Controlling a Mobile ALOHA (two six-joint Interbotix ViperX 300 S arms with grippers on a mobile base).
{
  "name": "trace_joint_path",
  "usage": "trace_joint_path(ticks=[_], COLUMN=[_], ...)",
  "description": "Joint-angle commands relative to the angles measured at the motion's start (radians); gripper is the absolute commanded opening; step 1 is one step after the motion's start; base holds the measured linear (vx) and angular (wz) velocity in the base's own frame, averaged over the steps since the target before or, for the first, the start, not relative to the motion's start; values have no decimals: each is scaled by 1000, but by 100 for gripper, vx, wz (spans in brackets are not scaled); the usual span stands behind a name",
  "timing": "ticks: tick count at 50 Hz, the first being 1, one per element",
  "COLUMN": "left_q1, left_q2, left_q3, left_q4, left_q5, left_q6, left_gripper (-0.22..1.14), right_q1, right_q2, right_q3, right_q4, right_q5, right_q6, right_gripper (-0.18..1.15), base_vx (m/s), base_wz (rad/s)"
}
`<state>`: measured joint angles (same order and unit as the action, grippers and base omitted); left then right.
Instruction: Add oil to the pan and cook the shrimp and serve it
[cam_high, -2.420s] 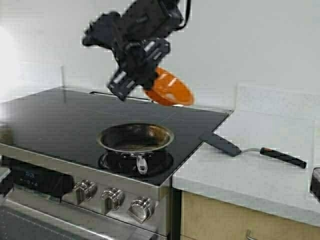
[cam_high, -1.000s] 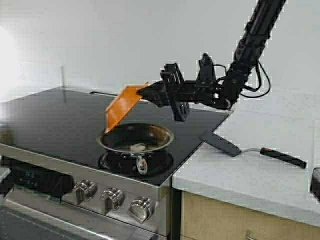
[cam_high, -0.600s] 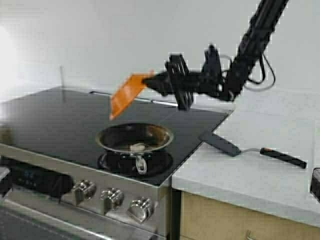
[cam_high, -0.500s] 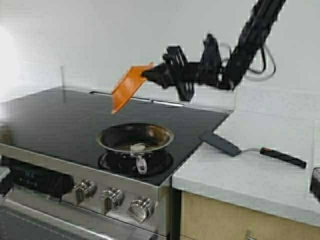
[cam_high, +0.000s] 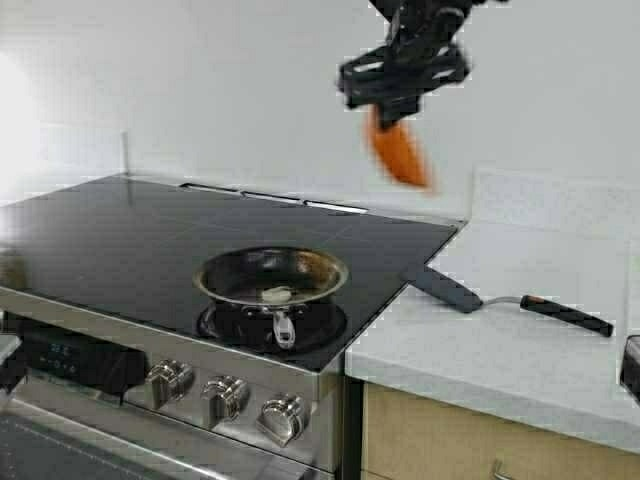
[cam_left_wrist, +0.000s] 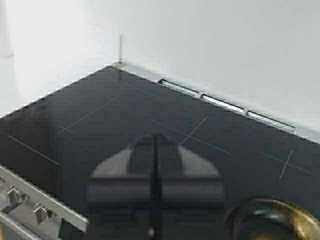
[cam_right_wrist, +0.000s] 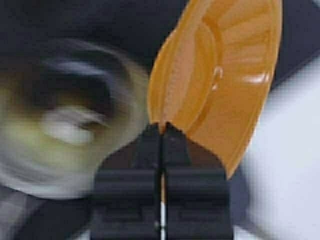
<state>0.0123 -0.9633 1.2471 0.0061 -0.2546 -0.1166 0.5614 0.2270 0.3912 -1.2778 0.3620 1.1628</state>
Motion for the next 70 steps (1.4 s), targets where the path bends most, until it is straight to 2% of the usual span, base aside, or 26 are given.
trace_joint_path(ticks=[1, 8, 16, 27, 37, 47, 60, 70], left_q1=[0, 2, 2, 2, 2, 2, 2, 2], left_q2=[8, 8, 8, 8, 9, 8, 9, 23], left_q3=[-15, -15, -15, -17, -14, -14, -12, -14], left_q4=[2, 2, 2, 2, 2, 2, 2, 2], left_q5=[-5, -5, -5, -5, -3, -5, -5, -5], left_q6=[-2, -2, -2, -2, -2, 5, 12, 14], left_gripper=[3, 3, 3, 3, 3, 3, 3, 3], right_q1=[21, -12, -115, -328, -508, -649, -693, -692], right_q2=[-54, -43, -51, -38, 25, 169, 400, 506], right_q3=[20, 25, 31, 41, 40, 5, -152, -207], right_q4=[12, 51, 51, 41, -71, -118, -127, -127], right_q5=[385, 571, 603, 607, 591, 457, 416, 416], right_q6=[-210, -465, -545, -563, -563, -499, -495, -488], right_gripper=[6, 5, 5, 5, 5, 5, 5, 5], base_vx=[0, 0, 0, 0, 0, 0, 0, 0], base_wz=[0, 0, 0, 0, 0, 0, 0, 0])
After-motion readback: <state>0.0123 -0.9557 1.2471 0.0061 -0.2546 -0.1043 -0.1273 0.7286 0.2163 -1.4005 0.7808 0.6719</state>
